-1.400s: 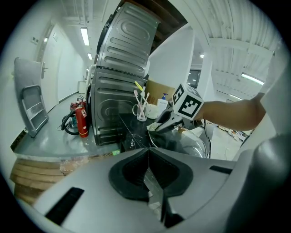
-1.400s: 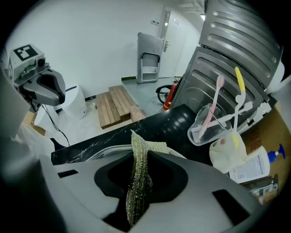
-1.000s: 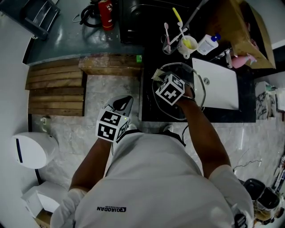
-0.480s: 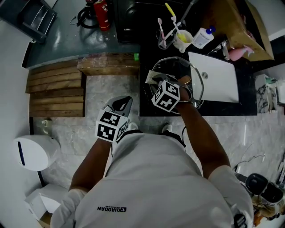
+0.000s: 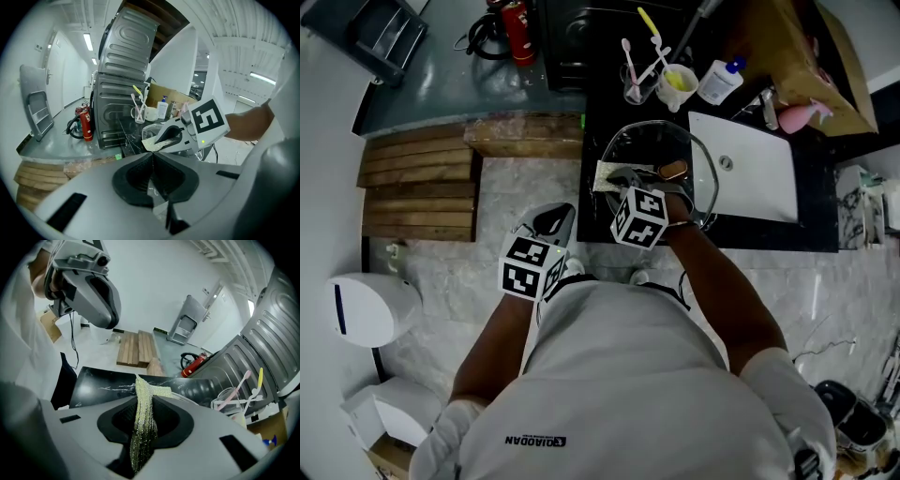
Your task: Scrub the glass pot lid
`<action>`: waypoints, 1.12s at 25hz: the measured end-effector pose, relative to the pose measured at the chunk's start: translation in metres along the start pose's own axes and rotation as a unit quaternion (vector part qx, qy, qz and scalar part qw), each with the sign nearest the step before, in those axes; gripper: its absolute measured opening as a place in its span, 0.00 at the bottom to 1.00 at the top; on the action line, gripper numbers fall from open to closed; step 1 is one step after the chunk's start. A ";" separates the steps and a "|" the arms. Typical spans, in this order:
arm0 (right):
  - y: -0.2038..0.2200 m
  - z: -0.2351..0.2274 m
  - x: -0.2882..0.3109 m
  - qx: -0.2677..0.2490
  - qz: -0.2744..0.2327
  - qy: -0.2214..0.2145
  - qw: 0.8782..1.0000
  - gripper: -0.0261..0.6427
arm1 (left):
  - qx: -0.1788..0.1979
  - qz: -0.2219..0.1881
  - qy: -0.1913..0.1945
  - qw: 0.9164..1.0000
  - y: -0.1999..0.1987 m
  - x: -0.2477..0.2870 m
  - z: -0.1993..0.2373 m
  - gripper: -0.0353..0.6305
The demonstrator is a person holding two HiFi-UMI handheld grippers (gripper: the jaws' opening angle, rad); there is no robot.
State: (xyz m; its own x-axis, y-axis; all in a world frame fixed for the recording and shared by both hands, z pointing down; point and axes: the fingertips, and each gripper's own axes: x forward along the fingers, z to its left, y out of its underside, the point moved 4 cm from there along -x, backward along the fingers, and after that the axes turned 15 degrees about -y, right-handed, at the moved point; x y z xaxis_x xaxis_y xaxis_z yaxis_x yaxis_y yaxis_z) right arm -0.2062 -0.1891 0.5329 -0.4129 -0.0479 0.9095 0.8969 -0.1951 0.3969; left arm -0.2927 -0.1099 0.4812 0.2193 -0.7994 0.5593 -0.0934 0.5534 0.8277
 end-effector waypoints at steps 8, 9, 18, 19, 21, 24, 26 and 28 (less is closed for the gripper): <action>0.008 0.025 -0.009 -0.074 -0.024 -0.025 0.997 0.18 | -0.011 -0.001 -0.026 1.000 -0.003 -0.006 -0.027 0.08; 0.010 0.028 -0.009 -0.084 -0.027 -0.028 0.996 0.18 | -0.012 -0.001 -0.029 1.000 -0.002 -0.007 -0.030 0.08; 0.025 0.049 -0.017 -0.150 -0.048 -0.049 0.986 0.18 | -0.021 0.005 -0.050 0.999 0.006 -0.012 -0.058 0.08; 0.027 0.051 -0.018 -0.156 -0.050 -0.052 0.985 0.18 | -0.021 0.004 -0.052 0.998 0.005 -0.013 -0.061 0.08; 0.031 0.055 -0.021 -0.166 -0.052 -0.056 0.983 0.18 | -0.021 0.003 -0.057 0.998 0.004 -0.014 -0.066 0.08; 0.037 0.061 -0.025 -0.178 -0.055 -0.061 0.981 0.18 | -0.019 0.002 -0.063 0.998 0.004 -0.015 -0.075 0.08; 0.040 0.063 -0.027 -0.183 -0.057 -0.064 0.979 0.18 | -0.020 0.002 -0.067 0.998 0.004 -0.016 -0.081 0.08; 0.044 0.066 -0.030 -0.187 -0.059 -0.065 0.978 0.18 | -0.022 0.001 -0.069 0.997 0.004 -0.016 -0.086 0.08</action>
State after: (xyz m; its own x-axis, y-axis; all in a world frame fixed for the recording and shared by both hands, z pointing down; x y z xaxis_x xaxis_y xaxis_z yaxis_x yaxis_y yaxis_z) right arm -0.1440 -0.1318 0.5316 -0.4646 0.1178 0.8776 0.7128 -0.5383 0.4496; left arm -0.2125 -0.0750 0.4712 0.0833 -0.8211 0.5647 -0.0512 0.5624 0.8253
